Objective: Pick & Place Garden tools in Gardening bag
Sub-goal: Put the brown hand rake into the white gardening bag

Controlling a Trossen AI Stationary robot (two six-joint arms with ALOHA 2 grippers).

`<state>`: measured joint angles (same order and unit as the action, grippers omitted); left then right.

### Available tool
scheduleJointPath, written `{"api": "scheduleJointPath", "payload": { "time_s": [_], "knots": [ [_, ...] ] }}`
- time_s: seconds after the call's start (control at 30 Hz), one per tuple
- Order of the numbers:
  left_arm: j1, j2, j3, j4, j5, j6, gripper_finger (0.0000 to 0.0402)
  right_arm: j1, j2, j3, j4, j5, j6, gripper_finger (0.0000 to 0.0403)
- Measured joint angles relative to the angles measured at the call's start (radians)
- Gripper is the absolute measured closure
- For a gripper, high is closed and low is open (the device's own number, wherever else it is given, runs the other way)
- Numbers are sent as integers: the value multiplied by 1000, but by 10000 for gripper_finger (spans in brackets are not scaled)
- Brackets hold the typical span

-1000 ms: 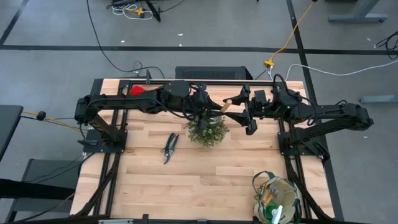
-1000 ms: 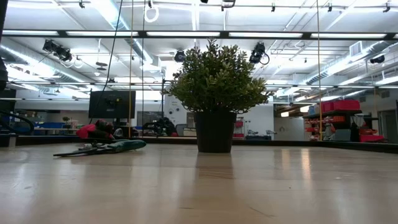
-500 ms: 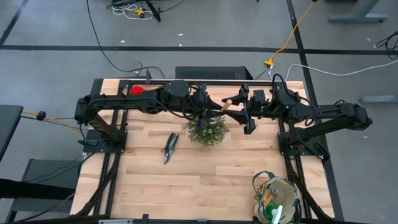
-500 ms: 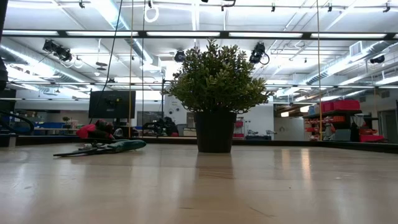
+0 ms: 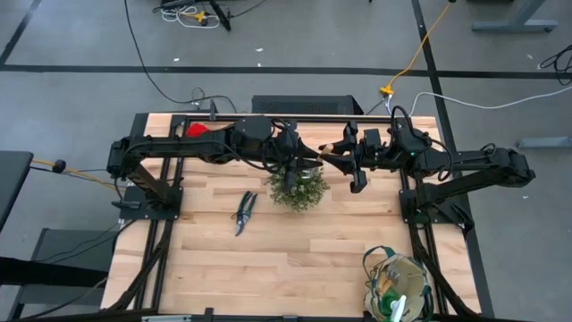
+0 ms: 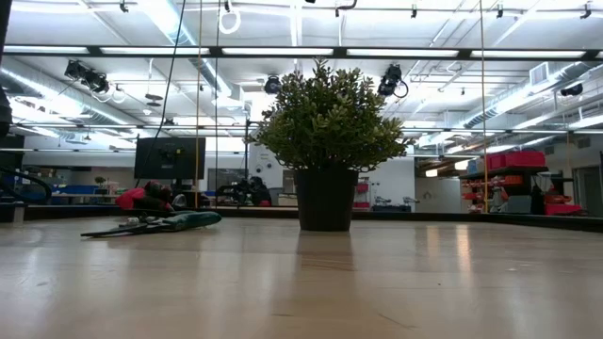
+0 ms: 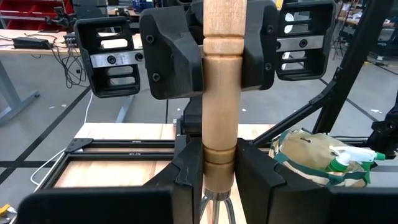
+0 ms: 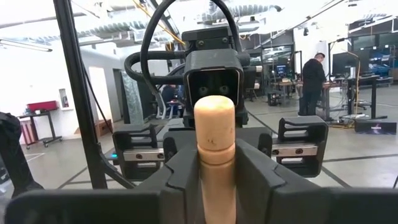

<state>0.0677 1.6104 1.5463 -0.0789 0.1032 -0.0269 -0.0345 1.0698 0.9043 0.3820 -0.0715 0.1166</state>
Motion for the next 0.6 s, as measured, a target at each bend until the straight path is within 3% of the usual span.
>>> {"api": "scheduleJointPath", "payload": {
  "time_s": [0.37,0.6],
  "knots": [
    [0,0,0,-1,14,-15,322,0,0,0,-3,-18,-12,323],
    [0,0,2,-2,33,-11,277,1,0,0,-18,-32,-16,323]
  ]
}}
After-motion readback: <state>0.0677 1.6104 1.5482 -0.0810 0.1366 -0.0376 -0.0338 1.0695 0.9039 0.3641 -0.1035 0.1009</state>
